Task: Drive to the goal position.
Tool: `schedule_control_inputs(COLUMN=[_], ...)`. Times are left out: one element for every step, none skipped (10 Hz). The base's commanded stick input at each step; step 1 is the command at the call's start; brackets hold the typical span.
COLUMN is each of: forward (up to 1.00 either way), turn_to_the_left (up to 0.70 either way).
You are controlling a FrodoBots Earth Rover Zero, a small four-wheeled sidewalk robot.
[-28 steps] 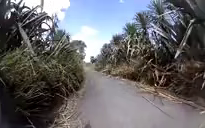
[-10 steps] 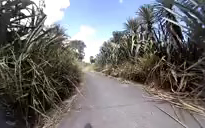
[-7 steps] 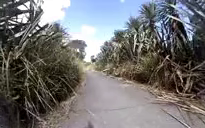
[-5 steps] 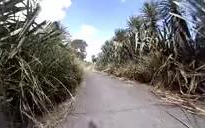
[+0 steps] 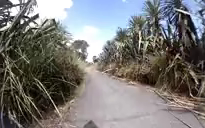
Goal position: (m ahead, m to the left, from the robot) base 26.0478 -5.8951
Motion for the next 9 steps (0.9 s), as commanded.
schedule_control_inputs(forward=[0.50, 0.50, 0.50, 0.50, 0.50, 0.50, 0.50, 0.50, 0.50], turn_to_the_left=[0.04, 0.04, 0.03, 0.00, 0.00, 0.00, 0.00, 0.00, 0.00])
